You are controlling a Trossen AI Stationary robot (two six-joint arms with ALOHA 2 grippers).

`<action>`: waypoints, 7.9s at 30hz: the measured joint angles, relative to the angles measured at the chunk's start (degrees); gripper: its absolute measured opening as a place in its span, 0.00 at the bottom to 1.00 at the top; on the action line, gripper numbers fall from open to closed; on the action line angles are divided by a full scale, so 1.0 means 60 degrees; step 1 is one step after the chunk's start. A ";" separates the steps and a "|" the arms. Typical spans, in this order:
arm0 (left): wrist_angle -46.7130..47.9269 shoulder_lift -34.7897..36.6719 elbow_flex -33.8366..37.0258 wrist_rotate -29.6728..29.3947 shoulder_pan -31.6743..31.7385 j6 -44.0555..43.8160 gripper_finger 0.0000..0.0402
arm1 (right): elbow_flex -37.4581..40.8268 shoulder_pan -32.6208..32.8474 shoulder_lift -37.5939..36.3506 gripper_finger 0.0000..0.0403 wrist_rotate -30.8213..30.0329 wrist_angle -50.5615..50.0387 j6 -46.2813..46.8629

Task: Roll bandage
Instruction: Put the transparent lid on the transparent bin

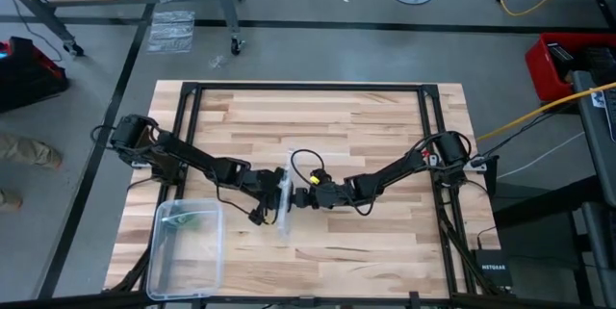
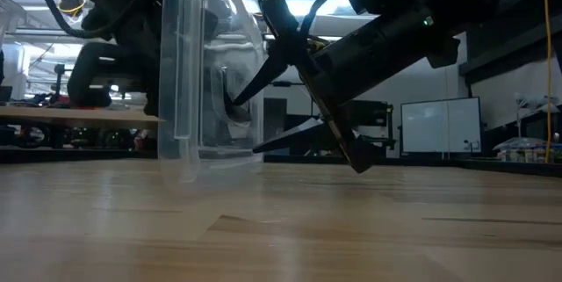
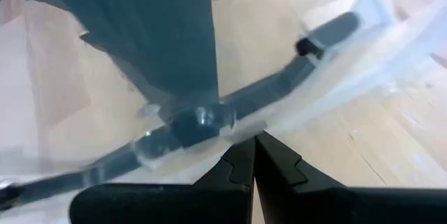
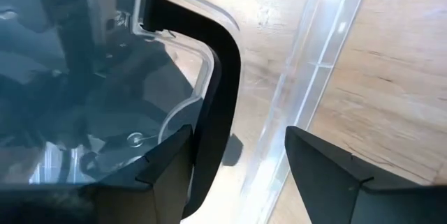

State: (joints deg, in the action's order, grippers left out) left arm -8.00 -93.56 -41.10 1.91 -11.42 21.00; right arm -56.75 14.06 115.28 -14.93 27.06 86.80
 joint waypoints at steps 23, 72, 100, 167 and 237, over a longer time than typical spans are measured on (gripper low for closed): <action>0.1601 0.0599 -0.0619 -0.0284 -0.0053 0.0442 0.00 | 0.0044 0.0011 0.0000 0.57 0.0506 0.0010 -0.0212; 0.1006 0.0674 -0.0594 -0.0244 -0.0051 0.0516 0.00 | 0.0051 -0.0299 -0.0025 0.16 0.1352 0.0053 -0.1259; 0.1765 0.1401 -0.0591 -0.0871 -0.0015 -0.0120 0.00 | 0.0061 -0.2418 -0.0669 0.14 0.4288 -0.0617 -0.3912; 0.4770 0.9684 -0.0572 -1.1525 -0.0007 -0.1028 0.00 | -0.3534 -0.2934 -0.2473 0.14 0.3034 -0.4081 -1.4240; 1.3421 0.6803 -0.1971 0.2119 -0.0648 -0.7597 0.48 | -0.3872 -0.2900 -0.2466 0.14 0.4333 -0.6271 -1.2251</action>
State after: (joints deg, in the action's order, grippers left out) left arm 72.53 -52.74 -52.93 14.63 -15.31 -24.58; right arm -79.99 -3.33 100.49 11.07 -10.56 13.30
